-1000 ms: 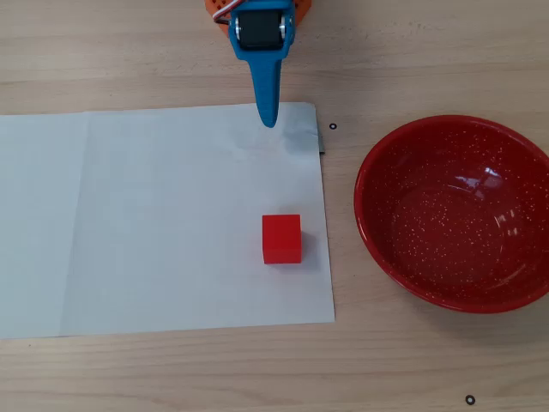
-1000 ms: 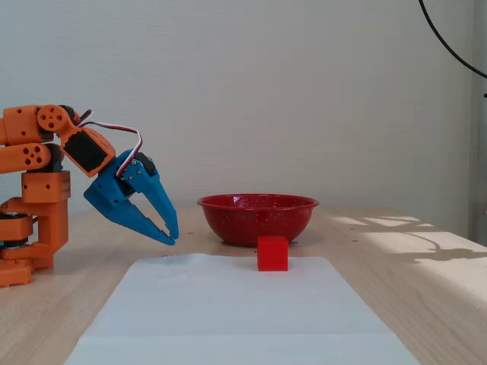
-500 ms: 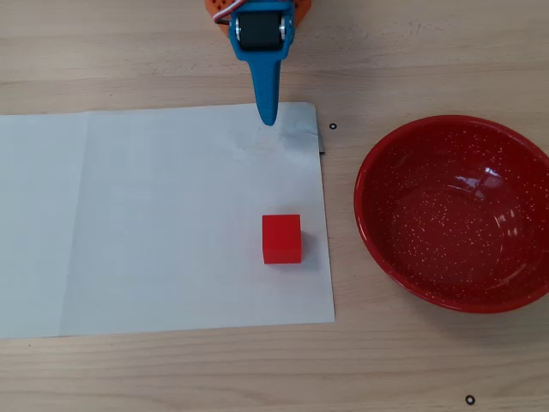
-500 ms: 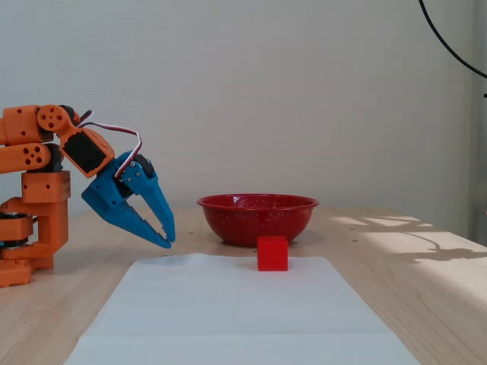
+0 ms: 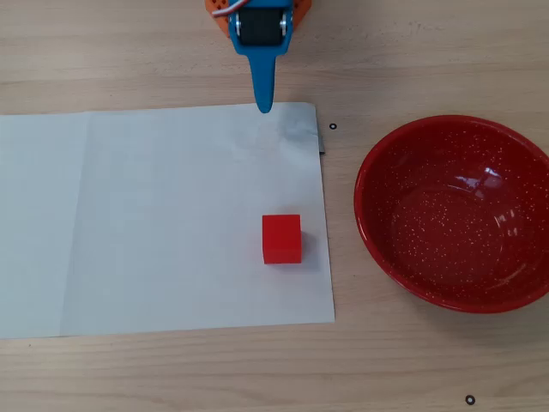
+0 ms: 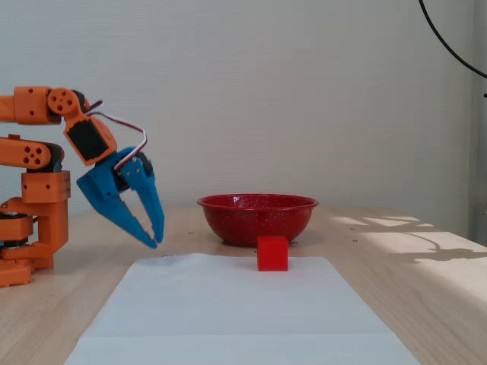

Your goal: Grasp the red cube and put it in the red bowl

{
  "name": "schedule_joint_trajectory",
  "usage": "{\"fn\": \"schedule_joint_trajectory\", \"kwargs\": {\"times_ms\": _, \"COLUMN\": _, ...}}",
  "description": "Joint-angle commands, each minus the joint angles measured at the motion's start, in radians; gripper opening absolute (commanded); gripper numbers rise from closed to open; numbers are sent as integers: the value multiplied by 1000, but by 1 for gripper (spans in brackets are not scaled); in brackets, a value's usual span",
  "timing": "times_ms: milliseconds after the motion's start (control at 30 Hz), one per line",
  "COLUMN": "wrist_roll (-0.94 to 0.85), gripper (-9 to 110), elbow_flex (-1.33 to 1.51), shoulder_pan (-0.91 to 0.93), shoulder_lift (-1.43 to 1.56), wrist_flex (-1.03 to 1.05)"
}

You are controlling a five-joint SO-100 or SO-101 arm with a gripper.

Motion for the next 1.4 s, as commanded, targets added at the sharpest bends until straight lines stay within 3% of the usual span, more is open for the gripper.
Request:
{"fn": "schedule_joint_trajectory", "kwargs": {"times_ms": 0, "wrist_roll": 26, "gripper": 0, "elbow_flex": -172, "shoulder_pan": 2, "shoulder_lift": -80, "wrist_flex": 14}}
{"fn": "schedule_joint_trajectory", "kwargs": {"times_ms": 433, "wrist_roll": 110, "gripper": 0, "elbow_flex": -603, "shoulder_pan": -15, "shoulder_lift": -456, "wrist_flex": 83}}
{"fn": "schedule_joint_trajectory", "kwargs": {"times_ms": 1367, "wrist_roll": 78, "gripper": 6, "elbow_flex": -1417, "shoulder_pan": -58, "shoulder_lift": -1226, "wrist_flex": 373}}
